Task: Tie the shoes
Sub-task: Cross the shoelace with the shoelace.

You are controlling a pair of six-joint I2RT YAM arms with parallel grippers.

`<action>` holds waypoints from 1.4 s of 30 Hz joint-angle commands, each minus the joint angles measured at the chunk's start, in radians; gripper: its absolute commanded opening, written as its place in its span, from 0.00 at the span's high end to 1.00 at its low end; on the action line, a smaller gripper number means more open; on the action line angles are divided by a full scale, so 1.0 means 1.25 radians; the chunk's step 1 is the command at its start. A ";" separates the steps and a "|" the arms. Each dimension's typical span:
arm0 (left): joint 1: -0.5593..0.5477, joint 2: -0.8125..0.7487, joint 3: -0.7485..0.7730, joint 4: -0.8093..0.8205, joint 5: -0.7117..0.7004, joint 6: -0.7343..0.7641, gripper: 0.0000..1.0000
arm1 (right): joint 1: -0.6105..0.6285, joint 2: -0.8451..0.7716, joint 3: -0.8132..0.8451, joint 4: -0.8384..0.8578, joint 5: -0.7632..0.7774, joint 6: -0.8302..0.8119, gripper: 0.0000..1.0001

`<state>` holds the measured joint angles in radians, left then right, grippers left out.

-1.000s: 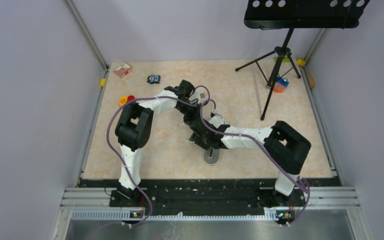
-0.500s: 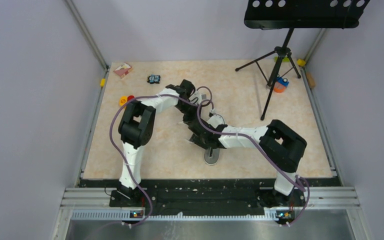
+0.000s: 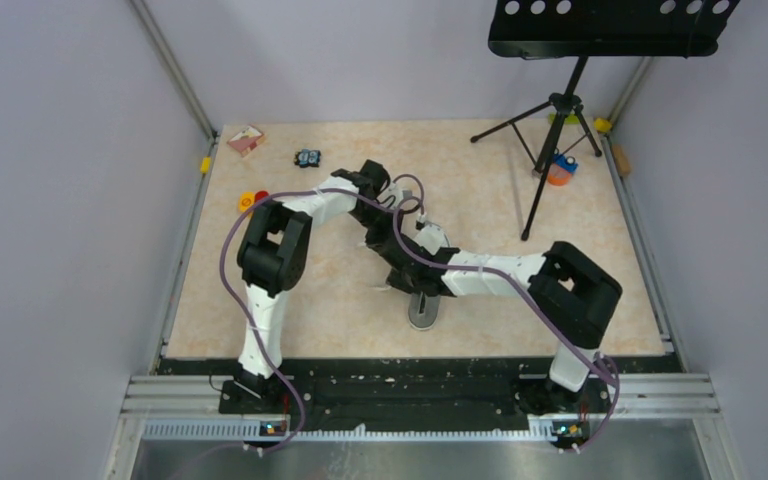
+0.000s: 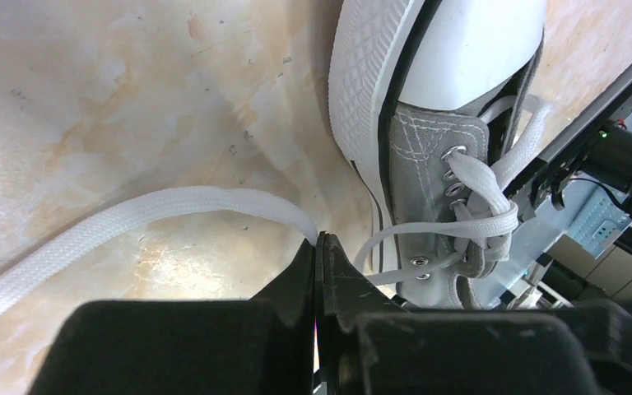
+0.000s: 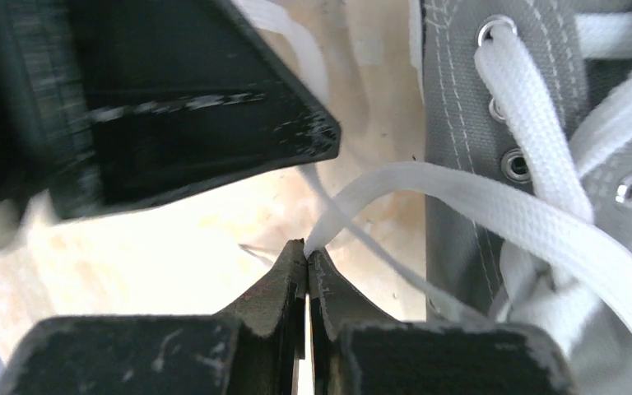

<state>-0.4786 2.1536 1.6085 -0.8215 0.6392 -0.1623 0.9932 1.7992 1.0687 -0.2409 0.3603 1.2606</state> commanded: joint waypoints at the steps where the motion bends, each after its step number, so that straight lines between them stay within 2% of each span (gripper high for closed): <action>1: 0.005 -0.053 0.006 0.032 0.018 -0.039 1.00 | 0.007 -0.129 -0.012 -0.008 0.008 -0.108 1.00; 5: 0.005 -0.090 -0.035 0.080 0.018 -0.088 1.00 | -0.013 -0.221 -0.045 -0.005 -0.016 -0.201 1.00; 12: 0.005 -0.154 -0.102 0.180 0.031 -0.201 1.00 | -0.065 -0.260 -0.003 -0.067 -0.131 -0.350 1.00; 18: -0.008 -0.251 -0.190 0.282 0.049 -0.285 1.00 | -0.083 -0.325 -0.026 -0.101 -0.156 -0.417 1.00; 29: -0.071 -0.346 -0.283 0.339 0.022 -0.332 1.00 | -0.103 -0.441 -0.047 -0.186 -0.137 -0.506 1.00; 34: -0.074 -0.348 -0.286 0.334 -0.007 -0.330 1.00 | -0.107 -0.433 -0.024 -0.201 -0.144 -0.584 1.00; 42: -0.075 -0.351 -0.263 0.285 -0.064 -0.312 1.00 | -0.107 -0.400 -0.026 -0.117 -0.156 -0.767 1.00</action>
<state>-0.5728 1.7603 1.2499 -0.4454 0.6044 -0.5716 0.8673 1.2804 1.0088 -0.4717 0.1707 0.4587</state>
